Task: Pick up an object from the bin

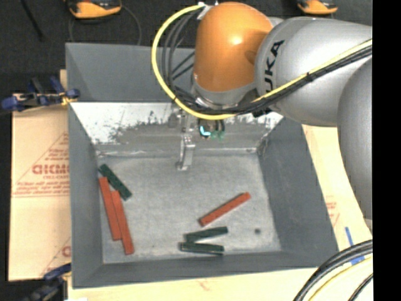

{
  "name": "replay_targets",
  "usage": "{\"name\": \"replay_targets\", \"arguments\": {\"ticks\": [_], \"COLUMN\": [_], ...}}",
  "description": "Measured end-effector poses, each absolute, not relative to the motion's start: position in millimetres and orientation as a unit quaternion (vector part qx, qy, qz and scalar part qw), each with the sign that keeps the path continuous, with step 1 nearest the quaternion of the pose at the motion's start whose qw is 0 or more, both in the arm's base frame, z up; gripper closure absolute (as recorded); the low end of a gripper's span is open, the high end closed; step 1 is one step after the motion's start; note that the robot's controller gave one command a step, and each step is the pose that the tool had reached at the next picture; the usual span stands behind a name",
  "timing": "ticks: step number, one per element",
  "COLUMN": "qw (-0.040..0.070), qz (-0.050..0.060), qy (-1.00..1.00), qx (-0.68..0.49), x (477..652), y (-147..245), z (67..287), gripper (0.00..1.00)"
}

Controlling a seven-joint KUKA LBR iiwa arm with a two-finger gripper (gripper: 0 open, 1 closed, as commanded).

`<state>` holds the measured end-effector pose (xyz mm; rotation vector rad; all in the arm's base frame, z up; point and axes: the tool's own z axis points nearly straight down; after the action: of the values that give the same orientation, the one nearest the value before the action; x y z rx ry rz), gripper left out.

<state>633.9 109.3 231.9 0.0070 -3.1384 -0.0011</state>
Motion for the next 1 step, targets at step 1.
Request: {"name": "replay_targets", "arguments": {"ticks": [1], "qw": [0.002], "qz": [0.001], "qy": [-0.998], "qx": [-0.062], "x": [599.7], "y": [36.6], "z": [175.5], "gripper": [0.00]}}
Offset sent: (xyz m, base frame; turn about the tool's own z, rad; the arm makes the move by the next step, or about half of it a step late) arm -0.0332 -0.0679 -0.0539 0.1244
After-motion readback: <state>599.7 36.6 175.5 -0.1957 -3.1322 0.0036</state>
